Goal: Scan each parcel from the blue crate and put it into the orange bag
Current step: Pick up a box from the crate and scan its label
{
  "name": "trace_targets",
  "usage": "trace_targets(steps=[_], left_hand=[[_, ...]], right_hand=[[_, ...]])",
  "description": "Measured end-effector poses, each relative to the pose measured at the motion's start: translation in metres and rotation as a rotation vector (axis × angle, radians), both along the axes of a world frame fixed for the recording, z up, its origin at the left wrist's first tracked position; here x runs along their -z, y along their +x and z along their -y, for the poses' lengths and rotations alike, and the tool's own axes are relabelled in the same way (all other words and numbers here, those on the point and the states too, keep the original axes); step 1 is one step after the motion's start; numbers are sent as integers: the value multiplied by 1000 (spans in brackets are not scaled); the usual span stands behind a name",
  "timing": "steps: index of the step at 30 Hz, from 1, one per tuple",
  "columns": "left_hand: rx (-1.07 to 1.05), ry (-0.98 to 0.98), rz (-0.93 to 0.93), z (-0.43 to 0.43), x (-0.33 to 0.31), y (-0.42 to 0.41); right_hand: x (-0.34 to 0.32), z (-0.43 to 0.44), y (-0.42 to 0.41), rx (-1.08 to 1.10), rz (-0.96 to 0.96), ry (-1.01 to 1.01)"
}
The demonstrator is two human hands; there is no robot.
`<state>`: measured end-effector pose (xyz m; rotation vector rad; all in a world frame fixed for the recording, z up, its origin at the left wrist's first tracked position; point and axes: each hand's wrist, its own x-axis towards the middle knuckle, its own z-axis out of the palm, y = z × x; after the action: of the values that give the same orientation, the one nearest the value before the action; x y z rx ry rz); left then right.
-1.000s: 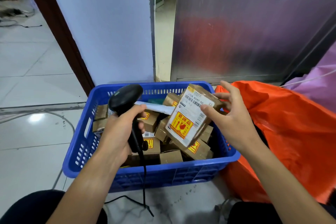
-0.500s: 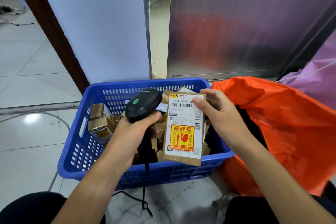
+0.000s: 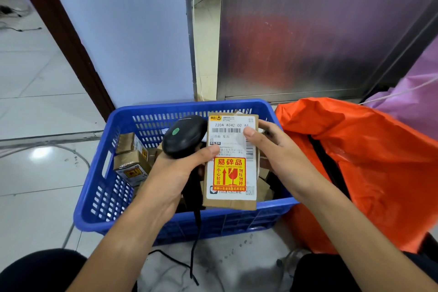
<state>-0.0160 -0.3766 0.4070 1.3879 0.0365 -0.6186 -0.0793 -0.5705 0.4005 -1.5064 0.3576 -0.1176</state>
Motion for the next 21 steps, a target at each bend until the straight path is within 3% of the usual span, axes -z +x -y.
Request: trace_targets(steps=[11,13,18,21], left_hand=[[-65,30,68,-4,-1,0],[-69,88,123,-7,0,4],[18,103,197,-17,-1,17],[57,77,177,-19,4,17]], right_hand=[[15,-20,4,-203,-115,97],[16,-15,7,-176,-133,25],[25,10,15,76,-136,-387],[24,21,15,181,-106,-384]])
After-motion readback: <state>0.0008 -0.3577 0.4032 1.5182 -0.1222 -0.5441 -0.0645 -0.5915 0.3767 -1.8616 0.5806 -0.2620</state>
